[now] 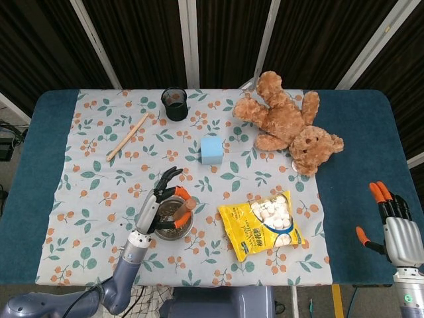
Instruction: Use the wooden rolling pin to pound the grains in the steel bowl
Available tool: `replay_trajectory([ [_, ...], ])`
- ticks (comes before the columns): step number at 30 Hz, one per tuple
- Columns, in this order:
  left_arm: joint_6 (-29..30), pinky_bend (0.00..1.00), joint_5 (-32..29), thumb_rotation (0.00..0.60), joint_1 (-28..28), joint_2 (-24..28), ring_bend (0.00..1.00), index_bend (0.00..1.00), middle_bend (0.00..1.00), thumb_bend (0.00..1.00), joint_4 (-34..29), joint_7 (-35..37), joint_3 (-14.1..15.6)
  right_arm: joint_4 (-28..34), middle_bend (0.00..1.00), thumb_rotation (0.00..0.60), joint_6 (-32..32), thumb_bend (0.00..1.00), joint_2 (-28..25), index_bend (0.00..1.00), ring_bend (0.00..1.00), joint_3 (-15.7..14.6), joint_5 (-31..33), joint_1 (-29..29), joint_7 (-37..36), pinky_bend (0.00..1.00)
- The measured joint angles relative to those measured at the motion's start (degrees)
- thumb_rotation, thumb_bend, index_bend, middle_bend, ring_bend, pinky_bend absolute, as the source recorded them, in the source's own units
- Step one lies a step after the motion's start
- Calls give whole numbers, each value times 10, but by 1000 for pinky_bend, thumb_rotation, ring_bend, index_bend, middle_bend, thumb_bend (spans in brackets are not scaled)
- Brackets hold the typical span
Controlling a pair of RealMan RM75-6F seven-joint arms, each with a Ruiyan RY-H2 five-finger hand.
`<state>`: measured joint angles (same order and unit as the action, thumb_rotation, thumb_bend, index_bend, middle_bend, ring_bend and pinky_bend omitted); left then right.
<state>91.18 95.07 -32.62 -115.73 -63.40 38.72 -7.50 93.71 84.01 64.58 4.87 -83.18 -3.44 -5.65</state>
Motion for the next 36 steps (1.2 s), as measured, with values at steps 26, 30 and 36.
replay_trajectory([
  [26,26,5,5,600,19,-28,132,578,637,775,89,62,20,-14,0,600,14,359,10,0,0,-9,-12,11,-3,0],
  [30,26,5,6,600,20,-29,132,578,637,775,91,61,22,-12,0,600,12,359,9,0,0,-8,-10,10,-3,0],
  [36,26,5,5,600,22,-30,132,578,637,775,94,59,23,-7,0,600,9,359,6,0,0,-4,-8,6,-1,0],
])
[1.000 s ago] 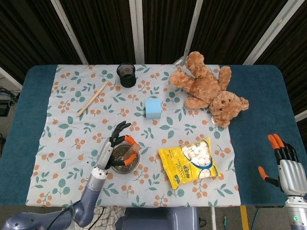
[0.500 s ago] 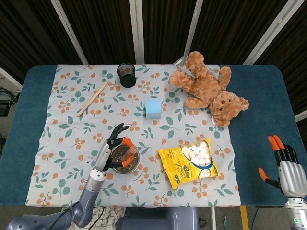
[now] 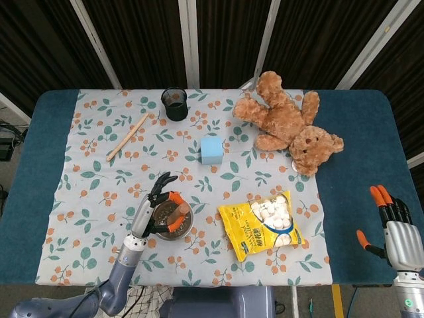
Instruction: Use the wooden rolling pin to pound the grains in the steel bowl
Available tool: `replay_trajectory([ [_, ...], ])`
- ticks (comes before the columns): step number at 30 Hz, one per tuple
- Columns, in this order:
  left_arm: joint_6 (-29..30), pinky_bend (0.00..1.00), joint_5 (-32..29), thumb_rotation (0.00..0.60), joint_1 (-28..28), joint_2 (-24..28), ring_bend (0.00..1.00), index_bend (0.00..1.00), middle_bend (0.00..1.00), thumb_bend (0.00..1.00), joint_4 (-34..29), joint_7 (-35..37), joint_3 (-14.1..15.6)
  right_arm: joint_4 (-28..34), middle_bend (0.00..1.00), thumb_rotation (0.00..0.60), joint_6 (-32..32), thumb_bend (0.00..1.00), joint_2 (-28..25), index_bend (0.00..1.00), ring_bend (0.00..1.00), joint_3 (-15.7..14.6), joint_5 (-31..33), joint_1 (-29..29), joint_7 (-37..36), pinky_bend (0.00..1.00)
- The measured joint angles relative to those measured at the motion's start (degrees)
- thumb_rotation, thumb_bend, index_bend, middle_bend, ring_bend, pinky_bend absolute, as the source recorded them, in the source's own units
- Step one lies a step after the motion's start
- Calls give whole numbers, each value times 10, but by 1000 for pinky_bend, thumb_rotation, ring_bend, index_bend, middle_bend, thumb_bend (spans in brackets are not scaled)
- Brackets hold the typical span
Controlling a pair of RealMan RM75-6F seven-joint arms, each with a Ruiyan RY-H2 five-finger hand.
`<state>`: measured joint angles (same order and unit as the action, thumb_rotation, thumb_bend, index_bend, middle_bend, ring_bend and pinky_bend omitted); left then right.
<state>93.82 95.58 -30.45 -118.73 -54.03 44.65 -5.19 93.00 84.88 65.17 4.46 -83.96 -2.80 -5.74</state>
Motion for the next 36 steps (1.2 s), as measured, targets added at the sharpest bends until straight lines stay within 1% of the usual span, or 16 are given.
replay_trajectory([
  [5,0,5,2,600,-1,2,132,577,636,774,-1,-3,0,2,0,600,-2,359,-1,0,0,2,2,-2,2,0],
  [9,4,5,5,600,-6,6,132,578,637,772,-14,-9,-6,6,0,600,-5,359,-4,0,0,5,4,-5,3,0],
  [12,7,5,10,600,-14,13,132,577,636,772,-34,-20,-14,8,0,600,-7,359,-5,0,0,7,6,-6,4,0],
  [18,10,5,21,600,-30,40,132,578,636,772,-96,-58,-32,11,0,600,-8,359,-7,0,0,8,8,-7,3,0],
  [26,2,5,31,600,-42,104,132,579,637,777,-199,-136,-52,11,0,600,-5,359,-8,0,0,6,4,-5,1,0],
  [32,-27,5,29,600,-50,157,132,586,642,779,-238,-208,-64,10,0,600,-4,360,-8,0,0,4,4,-4,-1,0],
  [36,-64,5,10,600,-51,207,136,594,651,779,-253,-267,-73,10,0,600,-4,359,-8,0,0,5,4,-4,-1,0],
])
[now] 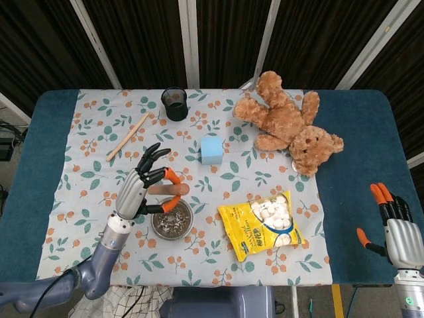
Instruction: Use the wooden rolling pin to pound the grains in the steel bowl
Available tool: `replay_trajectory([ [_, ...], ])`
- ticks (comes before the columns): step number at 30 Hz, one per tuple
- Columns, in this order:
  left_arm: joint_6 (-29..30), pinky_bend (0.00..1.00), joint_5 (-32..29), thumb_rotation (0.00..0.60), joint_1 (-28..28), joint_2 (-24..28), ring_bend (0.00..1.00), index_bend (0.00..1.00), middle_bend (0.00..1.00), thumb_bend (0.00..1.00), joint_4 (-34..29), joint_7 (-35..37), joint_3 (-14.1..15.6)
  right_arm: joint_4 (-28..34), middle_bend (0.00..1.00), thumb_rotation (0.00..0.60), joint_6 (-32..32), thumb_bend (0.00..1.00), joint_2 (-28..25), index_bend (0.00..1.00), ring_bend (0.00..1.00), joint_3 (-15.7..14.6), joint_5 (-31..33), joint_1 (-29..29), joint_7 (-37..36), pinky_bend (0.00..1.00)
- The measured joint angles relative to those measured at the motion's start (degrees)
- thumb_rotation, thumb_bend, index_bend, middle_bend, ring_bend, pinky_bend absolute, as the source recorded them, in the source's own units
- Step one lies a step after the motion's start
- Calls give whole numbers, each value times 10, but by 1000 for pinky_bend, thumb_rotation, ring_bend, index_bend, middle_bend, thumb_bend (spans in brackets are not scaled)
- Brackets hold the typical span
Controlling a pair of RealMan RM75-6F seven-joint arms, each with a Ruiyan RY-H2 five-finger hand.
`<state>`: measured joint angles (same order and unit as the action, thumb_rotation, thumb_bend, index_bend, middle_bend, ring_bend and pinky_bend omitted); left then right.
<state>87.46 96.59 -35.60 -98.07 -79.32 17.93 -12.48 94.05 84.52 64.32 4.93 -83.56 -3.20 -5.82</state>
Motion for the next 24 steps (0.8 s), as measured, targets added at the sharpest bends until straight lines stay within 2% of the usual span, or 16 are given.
replay_trajectory([
  [5,-53,7,-41,600,3,68,146,598,654,778,3,-69,-4,0,0,600,-1,360,0,0,0,0,1,0,1,0],
  [10,-98,17,-53,600,8,115,153,599,655,779,60,-135,13,2,0,600,-1,359,1,0,0,-1,2,0,4,0],
  [17,-139,18,-75,600,26,122,153,598,647,772,149,-159,52,2,0,600,-1,360,1,0,0,-2,3,2,7,0],
  [24,-156,18,-88,600,43,100,153,588,636,758,207,-149,74,-4,0,600,5,359,6,0,0,-7,-1,7,6,0],
])
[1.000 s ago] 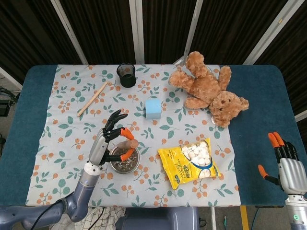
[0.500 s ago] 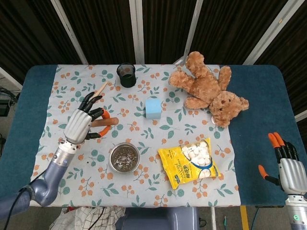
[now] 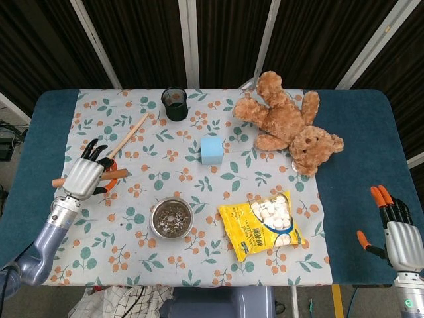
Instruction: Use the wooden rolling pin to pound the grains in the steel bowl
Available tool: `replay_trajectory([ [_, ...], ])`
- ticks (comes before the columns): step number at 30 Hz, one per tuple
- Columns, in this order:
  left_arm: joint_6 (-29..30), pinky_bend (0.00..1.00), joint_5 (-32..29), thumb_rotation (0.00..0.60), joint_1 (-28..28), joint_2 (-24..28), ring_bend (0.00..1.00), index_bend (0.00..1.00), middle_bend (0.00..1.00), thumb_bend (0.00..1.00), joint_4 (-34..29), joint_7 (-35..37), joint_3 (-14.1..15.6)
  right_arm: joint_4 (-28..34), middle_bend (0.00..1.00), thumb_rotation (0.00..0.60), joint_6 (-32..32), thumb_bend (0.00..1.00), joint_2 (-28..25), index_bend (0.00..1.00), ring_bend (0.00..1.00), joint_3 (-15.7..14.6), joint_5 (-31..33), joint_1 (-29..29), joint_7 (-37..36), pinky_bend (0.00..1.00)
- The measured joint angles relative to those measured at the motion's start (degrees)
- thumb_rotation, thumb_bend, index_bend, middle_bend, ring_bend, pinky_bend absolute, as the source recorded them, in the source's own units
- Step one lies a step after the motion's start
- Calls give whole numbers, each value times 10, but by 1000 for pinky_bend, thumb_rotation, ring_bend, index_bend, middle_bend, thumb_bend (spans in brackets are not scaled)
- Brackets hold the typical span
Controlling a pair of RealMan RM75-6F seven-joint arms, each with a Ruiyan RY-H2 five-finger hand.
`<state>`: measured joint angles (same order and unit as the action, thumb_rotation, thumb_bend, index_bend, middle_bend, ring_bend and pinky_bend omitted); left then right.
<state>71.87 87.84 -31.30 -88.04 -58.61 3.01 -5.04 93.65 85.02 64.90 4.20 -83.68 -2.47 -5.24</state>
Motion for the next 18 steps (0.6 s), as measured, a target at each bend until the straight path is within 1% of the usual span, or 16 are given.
replay_trajectory([
  [4,-4,18,-2,600,3,-14,153,575,623,738,16,8,6,-3,0,600,2,359,2,0,0,-2,-3,2,-1,0],
  [7,-7,18,-1,600,2,-26,150,550,578,672,25,7,8,-6,0,600,6,359,4,0,0,-6,-5,6,-3,0],
  [10,-14,13,-4,600,1,-34,128,478,466,531,28,1,10,-10,0,600,10,359,6,0,0,-7,-8,8,-7,0],
  [11,-18,9,-6,600,1,-35,116,440,424,477,27,-2,10,-10,0,600,10,359,6,0,0,-8,-8,9,-8,0],
  [14,-30,1,-16,600,2,-36,84,348,340,381,19,-18,11,-12,0,600,11,359,5,0,0,-8,-10,10,-10,0],
  [18,-39,0,-38,600,7,-34,40,243,231,312,-4,-41,5,-11,0,600,10,360,4,0,0,-5,-10,8,-10,0],
])
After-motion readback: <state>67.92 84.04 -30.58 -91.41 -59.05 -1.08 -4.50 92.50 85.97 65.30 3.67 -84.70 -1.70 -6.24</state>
